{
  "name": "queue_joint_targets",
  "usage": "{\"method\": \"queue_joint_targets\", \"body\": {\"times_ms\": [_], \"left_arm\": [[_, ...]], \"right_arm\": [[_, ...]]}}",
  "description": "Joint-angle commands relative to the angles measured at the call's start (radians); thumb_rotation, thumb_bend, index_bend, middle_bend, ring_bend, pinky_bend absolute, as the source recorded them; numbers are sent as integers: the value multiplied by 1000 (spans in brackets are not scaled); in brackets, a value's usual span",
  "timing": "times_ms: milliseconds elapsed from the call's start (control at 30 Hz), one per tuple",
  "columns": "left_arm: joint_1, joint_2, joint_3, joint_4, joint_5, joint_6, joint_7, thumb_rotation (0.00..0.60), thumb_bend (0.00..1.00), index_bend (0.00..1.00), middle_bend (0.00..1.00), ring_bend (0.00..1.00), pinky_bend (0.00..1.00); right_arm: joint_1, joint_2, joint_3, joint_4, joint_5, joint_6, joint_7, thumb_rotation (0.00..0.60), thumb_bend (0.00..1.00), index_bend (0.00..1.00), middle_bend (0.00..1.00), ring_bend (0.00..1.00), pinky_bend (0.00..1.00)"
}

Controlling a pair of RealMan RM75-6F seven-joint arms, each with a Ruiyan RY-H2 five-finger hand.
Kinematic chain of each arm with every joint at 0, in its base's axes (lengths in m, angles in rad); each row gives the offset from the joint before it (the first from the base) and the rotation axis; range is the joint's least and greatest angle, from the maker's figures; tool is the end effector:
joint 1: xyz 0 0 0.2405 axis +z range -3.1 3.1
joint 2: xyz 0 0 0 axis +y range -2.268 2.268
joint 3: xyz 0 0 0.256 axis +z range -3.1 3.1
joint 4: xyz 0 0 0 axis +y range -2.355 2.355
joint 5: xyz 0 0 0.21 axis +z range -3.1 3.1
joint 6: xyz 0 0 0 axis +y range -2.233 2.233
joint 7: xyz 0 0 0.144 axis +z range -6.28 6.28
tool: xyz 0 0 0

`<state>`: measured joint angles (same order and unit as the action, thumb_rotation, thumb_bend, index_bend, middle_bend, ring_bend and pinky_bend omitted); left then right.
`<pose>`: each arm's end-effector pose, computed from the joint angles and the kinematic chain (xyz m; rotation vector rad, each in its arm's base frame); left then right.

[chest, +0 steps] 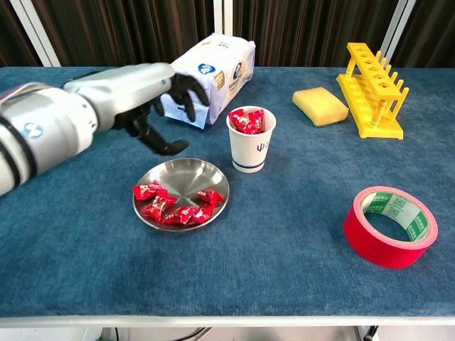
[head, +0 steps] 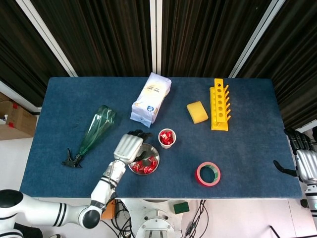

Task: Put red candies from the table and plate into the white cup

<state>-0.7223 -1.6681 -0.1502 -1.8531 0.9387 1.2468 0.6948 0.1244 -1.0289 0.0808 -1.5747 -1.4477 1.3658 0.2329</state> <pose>-0.0791 0.2684 -0.0325 -1.8273 -1.0560 -0.9915 -0.3282 -0.2011 0.1862 1.3431 -1.0454 0.9424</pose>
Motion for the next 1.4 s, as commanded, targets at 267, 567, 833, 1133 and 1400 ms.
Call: {"method": "queue_joint_targets", "body": {"times_ms": [267, 567, 833, 1133, 1400], "left_arm": [[153, 54, 195, 33, 200, 36, -181, 600, 301, 363, 282, 163, 288], [192, 8, 206, 124, 258, 26, -215, 600, 301, 388, 263, 150, 290], [202, -29, 191, 177, 306, 15, -214, 600, 301, 389, 234, 90, 256], [185, -52, 173, 196, 312, -46, -167, 600, 290, 399, 176, 36, 212], [174, -60, 138, 196, 271, -55, -68, 600, 289, 399, 161, 34, 209]], "right_arm": [[-3, -1, -4, -5, -7, 8, -7, 600, 221, 0, 0, 0, 0], [1, -5, -5, -5, -3, 0, -19, 600, 221, 0, 0, 0, 0], [5, -9, -2, -4, 7, -7, -27, 600, 221, 0, 0, 0, 0], [6, -11, 1, -5, 13, -10, -31, 600, 221, 0, 0, 0, 0], [6, -8, 2, -4, 15, -12, -26, 600, 221, 0, 0, 0, 0]]}}
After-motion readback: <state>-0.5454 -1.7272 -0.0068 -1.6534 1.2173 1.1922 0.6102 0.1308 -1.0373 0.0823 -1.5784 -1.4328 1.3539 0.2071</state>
